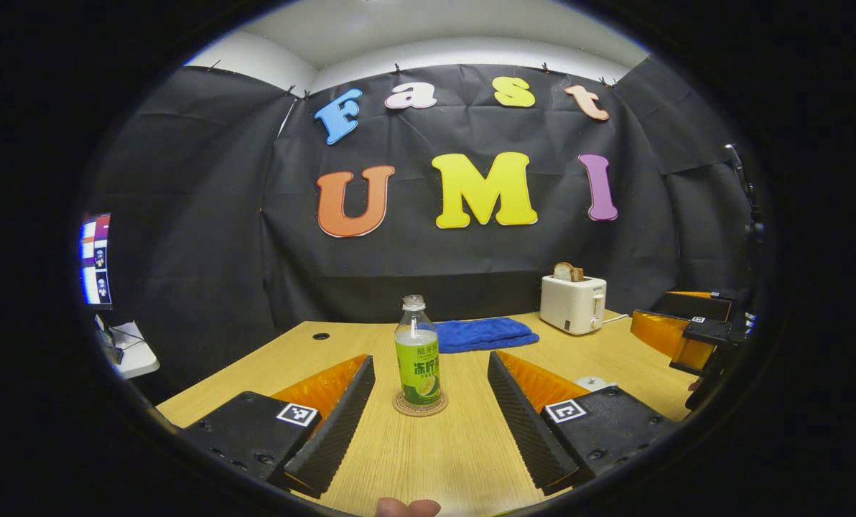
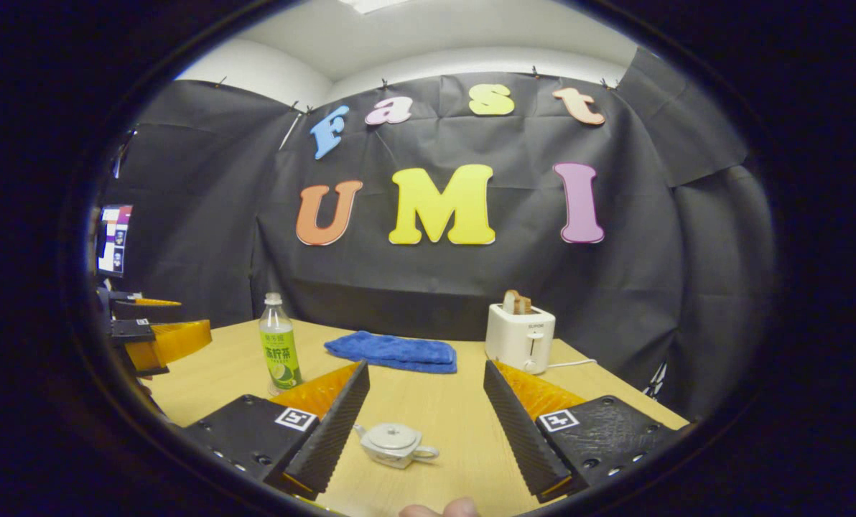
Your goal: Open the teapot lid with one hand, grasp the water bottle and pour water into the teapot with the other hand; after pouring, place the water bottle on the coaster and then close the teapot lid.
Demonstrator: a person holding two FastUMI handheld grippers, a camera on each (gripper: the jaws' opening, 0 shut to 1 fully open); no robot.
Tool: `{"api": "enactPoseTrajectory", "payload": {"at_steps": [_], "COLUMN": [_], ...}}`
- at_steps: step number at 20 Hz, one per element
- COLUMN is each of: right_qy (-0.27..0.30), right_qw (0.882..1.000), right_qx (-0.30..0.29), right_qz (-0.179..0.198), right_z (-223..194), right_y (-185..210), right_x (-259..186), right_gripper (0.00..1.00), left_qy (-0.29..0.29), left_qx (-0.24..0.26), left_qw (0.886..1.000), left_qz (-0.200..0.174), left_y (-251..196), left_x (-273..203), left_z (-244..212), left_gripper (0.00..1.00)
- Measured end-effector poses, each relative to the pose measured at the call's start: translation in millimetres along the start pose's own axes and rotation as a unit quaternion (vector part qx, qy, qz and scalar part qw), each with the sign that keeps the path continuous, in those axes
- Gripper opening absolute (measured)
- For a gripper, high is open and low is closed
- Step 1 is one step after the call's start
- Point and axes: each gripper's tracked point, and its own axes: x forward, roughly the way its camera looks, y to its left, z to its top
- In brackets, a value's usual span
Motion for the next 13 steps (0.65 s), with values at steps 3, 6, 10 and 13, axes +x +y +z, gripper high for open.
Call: {"api": "enactPoseTrajectory", "payload": {"at_steps": [3, 6, 10, 13], "right_qy": [-0.001, -0.004, -0.009, -0.010], "right_qw": [1.000, 1.000, 0.999, 0.999], "right_qx": [-0.001, 0.000, 0.010, 0.004], "right_qz": [-0.020, -0.025, -0.030, -0.031], "right_z": [-6, -5, -1, 0], "right_y": [-6, -8, -10, -10], "right_x": [-19, -27, -34, -37], "right_gripper": [0.96, 0.96, 0.96, 0.96], "left_qy": [0.001, 0.000, -0.022, -0.020], "left_qx": [0.010, 0.004, 0.011, 0.007], "left_qw": [1.000, 1.000, 1.000, 1.000], "left_qz": [0.008, 0.008, 0.012, 0.012], "left_y": [-6, -16, -19, -19], "left_x": [-11, -16, -25, -28], "left_z": [-3, -1, 15, 11], "left_gripper": [0.99, 0.99, 0.99, 0.98]}}
